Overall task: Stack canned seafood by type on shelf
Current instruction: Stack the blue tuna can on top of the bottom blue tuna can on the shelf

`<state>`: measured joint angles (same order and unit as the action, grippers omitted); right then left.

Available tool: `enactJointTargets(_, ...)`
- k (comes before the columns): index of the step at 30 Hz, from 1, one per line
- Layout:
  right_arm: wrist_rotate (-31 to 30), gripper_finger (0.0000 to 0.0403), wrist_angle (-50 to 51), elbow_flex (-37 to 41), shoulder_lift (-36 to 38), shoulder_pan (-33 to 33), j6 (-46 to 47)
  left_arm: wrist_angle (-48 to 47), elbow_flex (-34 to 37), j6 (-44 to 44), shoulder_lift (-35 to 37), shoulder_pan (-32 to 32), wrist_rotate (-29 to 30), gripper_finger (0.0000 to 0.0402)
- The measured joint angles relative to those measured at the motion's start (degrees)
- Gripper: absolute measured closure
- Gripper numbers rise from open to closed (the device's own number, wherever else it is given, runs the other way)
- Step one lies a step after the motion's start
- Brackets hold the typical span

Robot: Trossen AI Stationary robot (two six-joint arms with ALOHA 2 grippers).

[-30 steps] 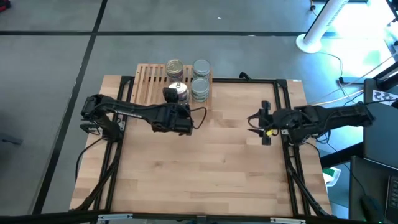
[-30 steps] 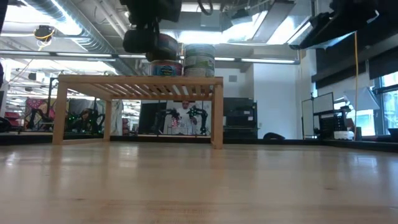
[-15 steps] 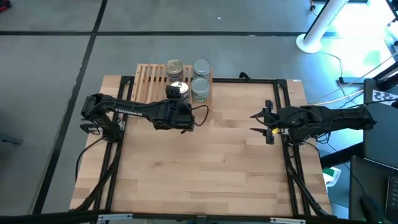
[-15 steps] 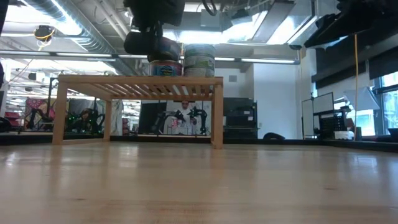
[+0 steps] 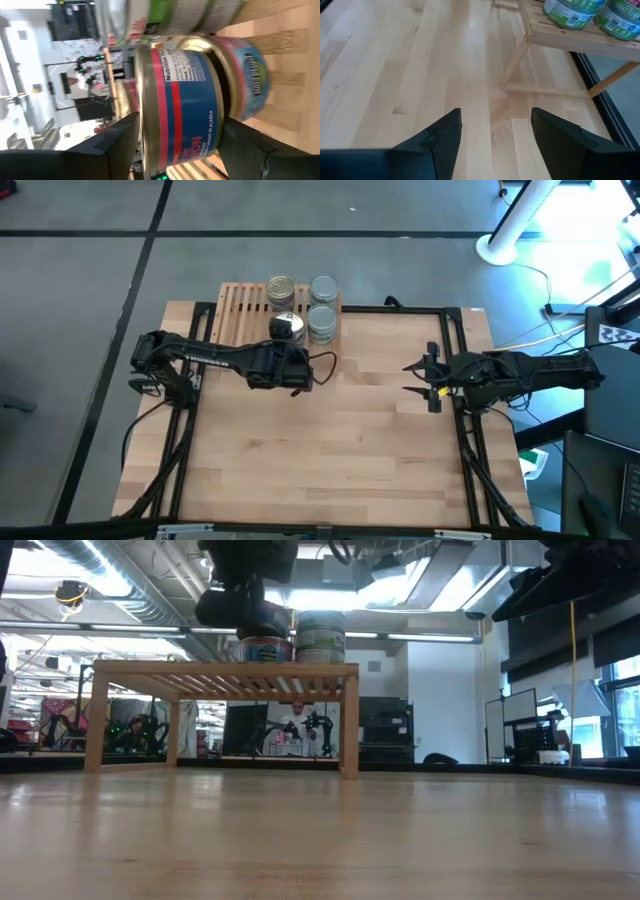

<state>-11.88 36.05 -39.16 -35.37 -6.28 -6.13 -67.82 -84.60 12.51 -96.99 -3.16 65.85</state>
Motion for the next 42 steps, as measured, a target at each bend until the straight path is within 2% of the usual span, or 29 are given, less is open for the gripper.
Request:
enactJointTargets(5,0.0,0.0164,0.0,0.0,0.0,0.0,-0.1,0.1,-0.1,0.1,0.1,0.3,-4.2,0.0156)
enactJointTargets(14,0.0,0.0164,-0.3,0.0,0.0,0.0,0.0,0.0,-0.9,2.2,0.3,2.6,-5.5,0.0155)
enactJointTargets(19,0.0,0.0164,-9.4,0.0,0.0,-0.1,3.1,1.8,-2.9,4.6,0.1,2.8,-7.4,0.0155)
enactJointTargets(23,0.0,0.0164,-18.9,0.0,-2.9,-0.1,3.2,3.7,-3.3,6.0,0.1,2.8,-9.4,0.0155)
enactJointTargets(27,0.1,0.0164,-26.9,0.0,-8.7,-0.1,3.0,3.9,-3.3,7.4,0.1,2.8,-9.4,0.0155)
enactJointTargets(31,0.1,0.0164,-37.3,0.0,-17.6,-0.1,1.3,3.9,-3.3,7.6,0.1,2.8,-9.3,0.0155)
enactJointTargets(42,1.5,0.0164,-78.6,0.0,-44.8,-0.1,-12.3,4.0,-3.3,8.9,0.1,2.8,-9.0,0.0155)
